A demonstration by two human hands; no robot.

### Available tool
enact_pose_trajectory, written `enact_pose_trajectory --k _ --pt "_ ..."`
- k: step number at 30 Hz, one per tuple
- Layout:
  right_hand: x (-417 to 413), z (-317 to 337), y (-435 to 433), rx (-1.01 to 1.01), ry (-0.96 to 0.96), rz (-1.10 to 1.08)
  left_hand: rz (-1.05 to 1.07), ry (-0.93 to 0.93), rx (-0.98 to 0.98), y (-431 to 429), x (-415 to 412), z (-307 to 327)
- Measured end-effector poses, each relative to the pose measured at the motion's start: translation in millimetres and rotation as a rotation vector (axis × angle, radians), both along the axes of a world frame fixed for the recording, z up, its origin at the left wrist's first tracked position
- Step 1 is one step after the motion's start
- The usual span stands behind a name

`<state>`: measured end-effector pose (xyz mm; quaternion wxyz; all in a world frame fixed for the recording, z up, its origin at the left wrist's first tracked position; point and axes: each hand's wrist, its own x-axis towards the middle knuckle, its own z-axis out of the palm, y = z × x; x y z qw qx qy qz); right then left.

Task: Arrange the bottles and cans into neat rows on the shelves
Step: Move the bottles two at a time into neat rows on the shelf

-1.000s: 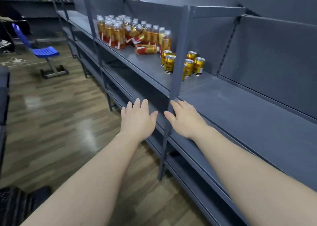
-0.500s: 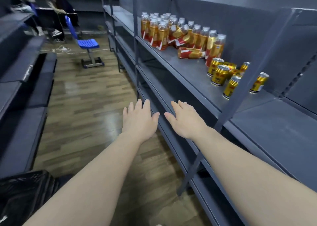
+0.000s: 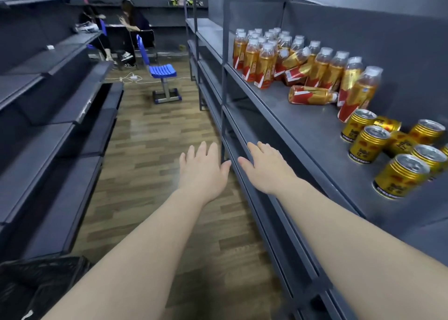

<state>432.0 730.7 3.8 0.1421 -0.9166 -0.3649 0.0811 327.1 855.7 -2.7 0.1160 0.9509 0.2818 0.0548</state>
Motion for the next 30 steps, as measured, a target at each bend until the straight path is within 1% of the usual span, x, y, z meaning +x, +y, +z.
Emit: enact_pose_trajectory --k 9,19,25,30 --pt "61 -11 69 -0.023 0.015 0.004 -0.003 0.016 -0.012 71 60 -14" --pt "128 -9 162 -0.063 0.024 -0.127 -0.097 -0.011 -0.023 178 137 -12" --pt "160 -14 187 -0.076 0.017 -0.162 -0.166 0.008 -0.023 210 179 -22" --pt "208 -19 200 -0.071 0.005 -0.2 -0.206 0.001 0.0 228 227 -24"
